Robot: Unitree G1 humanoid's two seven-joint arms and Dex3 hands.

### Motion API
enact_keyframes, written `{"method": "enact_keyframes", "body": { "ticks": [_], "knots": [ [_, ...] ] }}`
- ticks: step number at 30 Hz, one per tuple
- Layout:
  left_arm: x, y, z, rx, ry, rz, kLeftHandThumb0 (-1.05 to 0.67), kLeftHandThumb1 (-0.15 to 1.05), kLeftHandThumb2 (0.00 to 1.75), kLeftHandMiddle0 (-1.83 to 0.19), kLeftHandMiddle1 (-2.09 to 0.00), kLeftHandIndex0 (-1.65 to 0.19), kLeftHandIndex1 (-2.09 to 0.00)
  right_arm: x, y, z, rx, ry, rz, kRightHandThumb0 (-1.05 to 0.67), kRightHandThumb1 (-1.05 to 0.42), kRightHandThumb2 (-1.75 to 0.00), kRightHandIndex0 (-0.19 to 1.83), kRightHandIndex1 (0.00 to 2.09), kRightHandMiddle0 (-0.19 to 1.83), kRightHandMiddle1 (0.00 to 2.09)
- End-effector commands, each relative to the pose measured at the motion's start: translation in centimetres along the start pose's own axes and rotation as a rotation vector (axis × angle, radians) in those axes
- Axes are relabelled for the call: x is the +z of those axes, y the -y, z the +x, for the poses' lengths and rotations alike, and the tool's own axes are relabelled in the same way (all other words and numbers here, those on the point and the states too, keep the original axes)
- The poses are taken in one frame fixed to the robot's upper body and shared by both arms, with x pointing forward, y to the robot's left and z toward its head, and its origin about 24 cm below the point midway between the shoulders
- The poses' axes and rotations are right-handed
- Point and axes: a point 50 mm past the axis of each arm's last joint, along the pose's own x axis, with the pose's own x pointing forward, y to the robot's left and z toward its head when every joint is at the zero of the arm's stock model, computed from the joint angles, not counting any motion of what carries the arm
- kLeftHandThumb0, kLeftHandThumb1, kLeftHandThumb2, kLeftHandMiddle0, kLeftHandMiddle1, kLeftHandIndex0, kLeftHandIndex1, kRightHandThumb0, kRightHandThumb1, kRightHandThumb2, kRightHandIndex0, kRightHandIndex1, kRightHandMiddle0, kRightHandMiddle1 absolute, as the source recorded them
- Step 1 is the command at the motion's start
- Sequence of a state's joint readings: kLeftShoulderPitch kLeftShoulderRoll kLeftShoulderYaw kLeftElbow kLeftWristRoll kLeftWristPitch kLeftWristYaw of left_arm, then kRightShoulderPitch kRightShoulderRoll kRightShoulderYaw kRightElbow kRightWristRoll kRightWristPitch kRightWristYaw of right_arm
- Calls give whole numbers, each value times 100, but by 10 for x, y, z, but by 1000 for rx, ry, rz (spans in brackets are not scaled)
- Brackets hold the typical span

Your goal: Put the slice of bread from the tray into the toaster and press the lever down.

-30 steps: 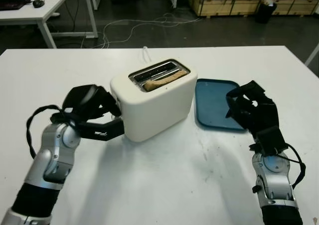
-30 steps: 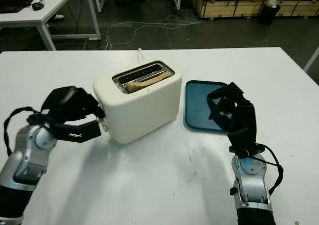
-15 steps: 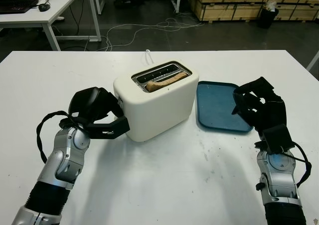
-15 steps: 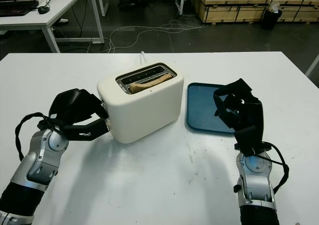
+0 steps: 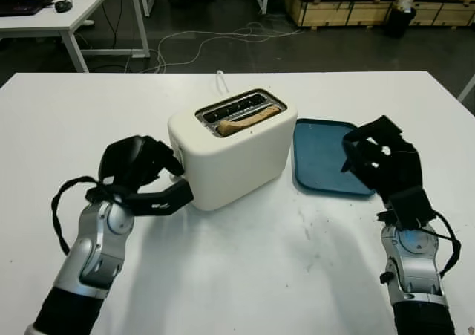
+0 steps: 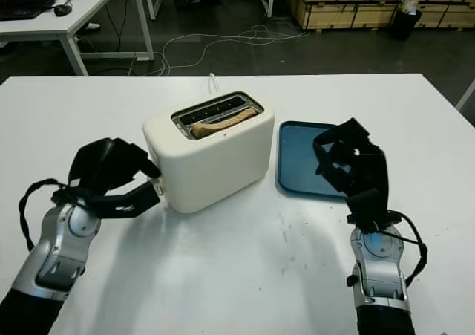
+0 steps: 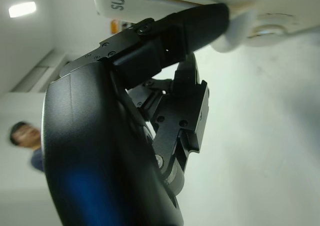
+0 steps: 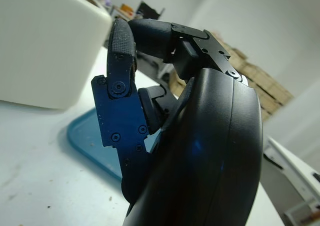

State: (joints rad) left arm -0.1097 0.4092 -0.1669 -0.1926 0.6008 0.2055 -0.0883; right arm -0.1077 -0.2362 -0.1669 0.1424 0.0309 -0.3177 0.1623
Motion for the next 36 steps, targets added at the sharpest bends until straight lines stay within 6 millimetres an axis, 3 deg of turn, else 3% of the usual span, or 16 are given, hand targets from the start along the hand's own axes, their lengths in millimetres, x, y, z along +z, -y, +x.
{"method": "enact_keyframes", "body": {
  "ticks": [1,7,11,15,16,18,19,20,25,30,36],
  "knots": [
    [21,19,-6,-133,132,-110,13,87,48,-98,-174,-111,-3,0,-1,3,34,5,10,-35,-92,-34,83,175,52,175],
    [25,-12,-9,-29,194,-210,8,75,86,-115,-175,-122,-10,-4,-3,8,104,-7,-2,-39,-92,-34,80,175,53,168],
    [23,-27,-9,-8,213,-243,4,75,93,-112,-175,-128,-16,-4,2,14,129,-17,-41,-39,-92,-35,80,175,53,168],
    [20,-40,-9,7,196,-193,-1,74,90,-111,-175,-134,-26,-3,11,23,131,-33,-65,-38,-92,-33,80,175,54,165],
    [19,-42,-9,7,193,-185,-1,73,89,-111,-175,-131,-38,-2,13,24,131,-34,-71,-38,-92,-33,80,175,55,163],
    [17,-47,-10,9,187,-161,0,71,89,-109,-175,-111,-85,-1,20,29,135,-36,-104,-40,-92,-33,79,175,58,157],
    [16,-49,-11,8,185,-151,0,72,87,-105,-175,-100,-112,0,22,31,137,-37,-121,-41,-92,-33,77,175,59,153],
    [15,-51,-12,3,181,-138,1,72,86,-103,-175,-95,-124,1,25,34,143,-35,-153,-41,-92,-33,76,175,60,152],
    [9,-68,-16,-43,136,-34,-1,83,50,-93,-175,-79,-163,8,39,44,183,-29,-266,-38,-92,-36,76,175,50,170],
    [5,-85,-20,-70,92,40,0,86,33,-91,-175,-73,-174,10,49,51,222,-47,-346,-37,-92,-36,79,175,59,153],
    [0,-91,-23,-106,35,99,2,89,19,-86,-175,-68,-173,14,55,56,259,-63,-429,-36,-92,-37,74,175,49,172]
  ]
}}
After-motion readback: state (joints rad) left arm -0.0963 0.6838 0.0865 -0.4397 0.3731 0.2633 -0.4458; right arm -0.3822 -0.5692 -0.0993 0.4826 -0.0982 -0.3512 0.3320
